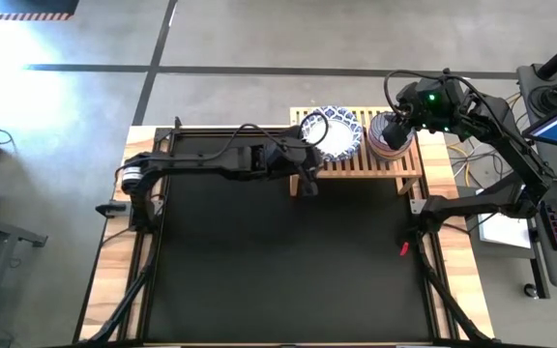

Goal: Place and stack bowls onto a shelf
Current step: Return to Home Position

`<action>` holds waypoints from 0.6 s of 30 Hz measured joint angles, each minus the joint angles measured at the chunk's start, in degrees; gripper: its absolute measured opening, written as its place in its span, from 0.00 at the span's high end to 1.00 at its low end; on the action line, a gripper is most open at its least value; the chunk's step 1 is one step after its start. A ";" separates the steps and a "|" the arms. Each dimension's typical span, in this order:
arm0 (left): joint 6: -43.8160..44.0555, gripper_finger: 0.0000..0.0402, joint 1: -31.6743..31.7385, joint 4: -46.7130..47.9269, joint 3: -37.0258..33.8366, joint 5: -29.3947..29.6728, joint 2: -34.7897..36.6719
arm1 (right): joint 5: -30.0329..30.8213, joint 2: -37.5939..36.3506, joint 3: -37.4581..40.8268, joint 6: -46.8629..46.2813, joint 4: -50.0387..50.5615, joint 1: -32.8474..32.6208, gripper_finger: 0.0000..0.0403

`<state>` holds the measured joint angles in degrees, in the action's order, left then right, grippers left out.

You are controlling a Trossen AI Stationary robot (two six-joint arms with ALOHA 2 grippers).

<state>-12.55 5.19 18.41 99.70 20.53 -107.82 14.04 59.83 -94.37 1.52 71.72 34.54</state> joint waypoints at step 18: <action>14.18 0.52 -2.12 20.95 -3.21 -3.56 10.12 | -0.01 0.00 -0.01 0.00 -0.02 -0.02 0.57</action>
<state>1.63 3.07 39.36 96.49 16.98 -97.70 14.03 59.83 -94.38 1.52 71.70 34.52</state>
